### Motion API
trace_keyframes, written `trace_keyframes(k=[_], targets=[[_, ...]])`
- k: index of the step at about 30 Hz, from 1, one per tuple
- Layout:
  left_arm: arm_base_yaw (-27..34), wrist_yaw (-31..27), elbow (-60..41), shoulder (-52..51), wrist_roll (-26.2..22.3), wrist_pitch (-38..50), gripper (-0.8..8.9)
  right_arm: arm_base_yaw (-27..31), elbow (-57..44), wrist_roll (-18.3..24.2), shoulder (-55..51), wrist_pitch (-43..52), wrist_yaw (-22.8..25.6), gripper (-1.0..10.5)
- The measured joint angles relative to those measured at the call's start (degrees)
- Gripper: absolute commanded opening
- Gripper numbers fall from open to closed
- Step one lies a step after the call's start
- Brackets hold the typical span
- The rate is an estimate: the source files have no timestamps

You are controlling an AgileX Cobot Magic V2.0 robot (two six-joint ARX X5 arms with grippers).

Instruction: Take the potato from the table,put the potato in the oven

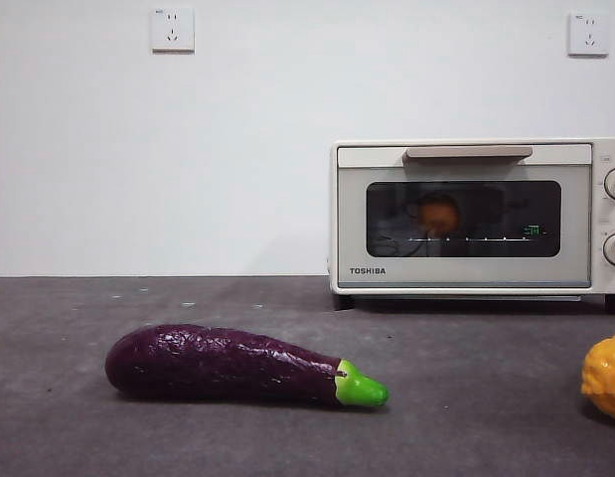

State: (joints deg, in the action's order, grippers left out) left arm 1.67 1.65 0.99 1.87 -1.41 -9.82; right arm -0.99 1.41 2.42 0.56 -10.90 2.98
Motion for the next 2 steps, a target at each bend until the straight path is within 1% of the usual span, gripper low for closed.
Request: trace_keyframes(k=[2], targets=[[0.0,0.0,0.0,0.0,0.0,0.0,-0.04,0.0,0.0,0.0,0.0,0.0,0.0,0.0]])
